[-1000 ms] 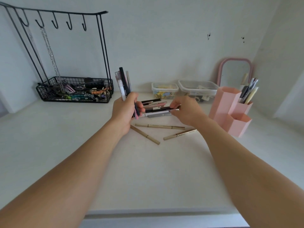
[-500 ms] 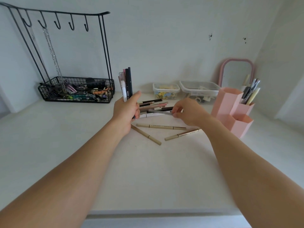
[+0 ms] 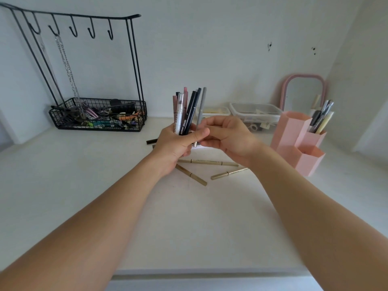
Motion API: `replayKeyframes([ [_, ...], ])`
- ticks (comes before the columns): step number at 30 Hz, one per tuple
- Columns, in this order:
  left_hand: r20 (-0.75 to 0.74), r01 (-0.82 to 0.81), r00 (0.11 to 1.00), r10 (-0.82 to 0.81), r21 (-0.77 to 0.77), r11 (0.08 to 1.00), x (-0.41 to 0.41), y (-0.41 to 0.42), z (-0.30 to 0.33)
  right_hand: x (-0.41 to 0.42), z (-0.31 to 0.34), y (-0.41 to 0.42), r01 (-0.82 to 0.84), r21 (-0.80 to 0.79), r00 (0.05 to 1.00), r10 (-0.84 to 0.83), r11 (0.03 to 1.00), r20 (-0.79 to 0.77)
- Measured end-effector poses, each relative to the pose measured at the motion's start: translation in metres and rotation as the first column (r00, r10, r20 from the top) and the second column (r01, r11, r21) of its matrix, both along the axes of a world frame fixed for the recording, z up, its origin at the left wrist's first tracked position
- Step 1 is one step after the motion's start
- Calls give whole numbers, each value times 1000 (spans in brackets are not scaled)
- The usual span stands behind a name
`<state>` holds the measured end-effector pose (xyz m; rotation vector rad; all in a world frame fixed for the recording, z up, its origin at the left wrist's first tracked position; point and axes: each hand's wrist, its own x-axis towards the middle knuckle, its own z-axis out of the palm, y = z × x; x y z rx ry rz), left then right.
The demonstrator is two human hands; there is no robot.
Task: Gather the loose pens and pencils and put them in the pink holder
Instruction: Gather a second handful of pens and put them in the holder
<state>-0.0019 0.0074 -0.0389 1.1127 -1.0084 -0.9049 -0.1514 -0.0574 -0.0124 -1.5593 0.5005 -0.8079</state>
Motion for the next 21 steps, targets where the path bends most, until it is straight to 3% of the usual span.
replayKeyframes([
  [7, 51, 112, 992, -113, 30, 993, 1, -1, -5, 1, -2, 2, 56, 32, 997, -54, 998, -63],
  [11, 118, 116, 985, -122, 54, 992, 1, -3, -7, 3, -5, 0, 109, 51, 987, -102, 993, -122],
  [14, 105, 94, 989, -100, 62, 994, -2, -5, -7, -1, -3, -4, 73, 130, 994, -61, 989, -87],
  [16, 69, 56, 996, -59, 43, 998, -1, -8, -7, -3, -2, -11, 134, 124, 990, -126, 983, -69],
  [17, 34, 35, 999, -36, 27, 999, 1, -9, -7, -4, -4, -16, 213, 37, 973, -209, 976, -104],
  [19, -47, -26, 999, 26, 1, 1000, 7, -10, -5, -6, -10, -26, 329, -343, 877, -419, 880, -236],
  [21, -114, -96, 989, 94, -12, 995, 13, -11, -3, -8, -16, -31, 214, -635, 790, -514, 743, -335],
])
